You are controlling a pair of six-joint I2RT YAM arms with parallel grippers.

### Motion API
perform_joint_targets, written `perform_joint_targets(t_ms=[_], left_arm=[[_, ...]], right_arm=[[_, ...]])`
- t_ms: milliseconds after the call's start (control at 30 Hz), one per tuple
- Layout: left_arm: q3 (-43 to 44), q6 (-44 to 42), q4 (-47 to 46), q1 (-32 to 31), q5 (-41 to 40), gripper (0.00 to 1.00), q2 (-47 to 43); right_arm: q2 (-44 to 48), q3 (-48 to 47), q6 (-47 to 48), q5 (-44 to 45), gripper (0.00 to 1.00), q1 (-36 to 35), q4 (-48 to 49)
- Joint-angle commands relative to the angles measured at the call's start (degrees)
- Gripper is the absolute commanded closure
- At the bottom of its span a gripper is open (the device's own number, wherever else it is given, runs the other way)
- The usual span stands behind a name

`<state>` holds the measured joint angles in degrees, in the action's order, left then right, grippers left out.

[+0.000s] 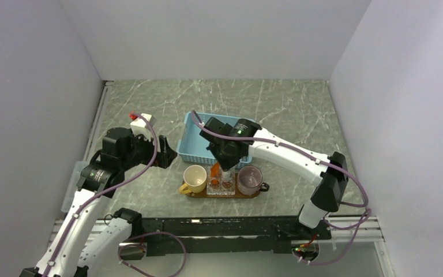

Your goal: Prepare toiletry sets of a toothbrush and toothpaste on the tray

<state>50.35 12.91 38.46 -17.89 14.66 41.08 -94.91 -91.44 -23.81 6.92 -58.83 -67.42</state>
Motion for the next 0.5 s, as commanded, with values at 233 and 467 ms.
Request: perform_joint_targets(t_ms=[233, 467], left_arm=[[-0.08, -0.56, -1.63, -0.22, -0.24, 0.01, 0.12], [-0.08, -0.54, -1.6, -0.19, -0.25, 0.01, 0.13]], right_arm=[[2.9, 2.04, -0.97, -1.84, 1.0, 0.56, 3.41], [3.26, 2.39, -1.23, -1.56, 0.98, 0.56, 3.71]])
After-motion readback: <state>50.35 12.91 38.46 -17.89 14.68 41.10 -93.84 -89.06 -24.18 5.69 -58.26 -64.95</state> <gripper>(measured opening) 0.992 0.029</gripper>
